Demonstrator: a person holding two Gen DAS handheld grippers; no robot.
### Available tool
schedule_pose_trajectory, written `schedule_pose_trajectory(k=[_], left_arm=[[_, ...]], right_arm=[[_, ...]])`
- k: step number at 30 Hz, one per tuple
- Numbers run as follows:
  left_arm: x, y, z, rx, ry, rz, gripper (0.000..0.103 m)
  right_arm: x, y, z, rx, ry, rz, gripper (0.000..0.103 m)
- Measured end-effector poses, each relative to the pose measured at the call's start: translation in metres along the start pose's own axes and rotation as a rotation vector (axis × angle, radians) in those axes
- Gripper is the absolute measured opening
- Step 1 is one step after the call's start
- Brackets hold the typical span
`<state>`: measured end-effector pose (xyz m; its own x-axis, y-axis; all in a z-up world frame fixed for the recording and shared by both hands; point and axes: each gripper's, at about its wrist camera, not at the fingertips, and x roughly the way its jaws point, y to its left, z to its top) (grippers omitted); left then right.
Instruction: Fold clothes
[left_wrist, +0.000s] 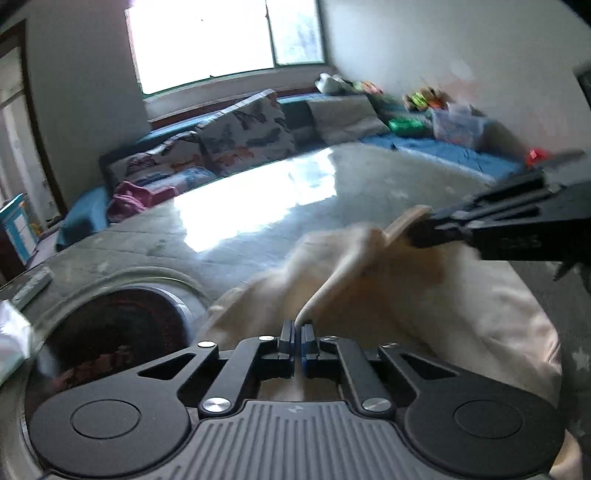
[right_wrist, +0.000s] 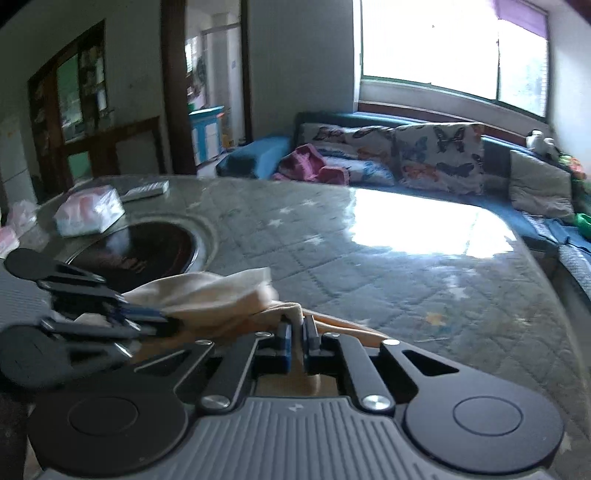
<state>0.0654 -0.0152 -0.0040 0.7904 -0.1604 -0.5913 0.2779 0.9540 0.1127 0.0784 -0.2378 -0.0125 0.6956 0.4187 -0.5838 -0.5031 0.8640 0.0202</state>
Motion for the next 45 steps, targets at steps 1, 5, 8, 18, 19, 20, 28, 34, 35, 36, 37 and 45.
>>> schedule_pose_trajectory(k=[1,5,8,18,19,20,28,34,35,36,37,45], left_arm=[[-0.006,0.007,0.001,-0.023,-0.009,0.009,0.003],[-0.033,0.038,0.001,-0.123,-0.049,0.064,0.003],[-0.054,0.062,-0.004,-0.194,-0.071,0.110,0.003],[-0.125,0.135,-0.054,-0.423,-0.062,0.297,0.002],[-0.132,0.141,-0.061,-0.448,-0.057,0.309,0.002],[-0.139,0.147,-0.067,-0.468,-0.053,0.316,0.002],[-0.182,0.150,-0.096,-0.515,-0.029,0.367,0.002],[-0.183,0.155,-0.119,-0.543,0.084,0.386,0.003],[-0.181,0.156,-0.121,-0.544,0.099,0.386,0.003],[-0.179,0.156,-0.122,-0.541,0.111,0.382,0.004],[-0.179,0.155,-0.122,-0.533,0.118,0.381,0.007],[-0.176,0.152,-0.105,-0.476,0.093,0.402,0.020]], right_arm=[[-0.005,-0.005,0.000,0.010,-0.009,-0.014,0.004],[-0.029,-0.023,-0.003,0.048,-0.044,-0.076,0.004],[-0.051,-0.035,-0.007,0.074,-0.069,-0.125,0.004],[-0.139,-0.076,-0.044,0.210,-0.144,-0.322,0.004],[-0.148,-0.078,-0.049,0.224,-0.149,-0.339,0.004],[-0.156,-0.080,-0.054,0.233,-0.154,-0.358,0.004],[-0.192,-0.095,-0.088,0.292,-0.155,-0.466,0.004],[-0.164,-0.113,-0.113,0.355,-0.019,-0.497,0.006],[-0.159,-0.114,-0.117,0.358,0.003,-0.504,0.007],[-0.155,-0.116,-0.122,0.361,0.023,-0.511,0.009],[-0.152,-0.118,-0.124,0.364,0.037,-0.517,0.012],[-0.154,-0.106,-0.121,0.318,0.050,-0.485,0.023]])
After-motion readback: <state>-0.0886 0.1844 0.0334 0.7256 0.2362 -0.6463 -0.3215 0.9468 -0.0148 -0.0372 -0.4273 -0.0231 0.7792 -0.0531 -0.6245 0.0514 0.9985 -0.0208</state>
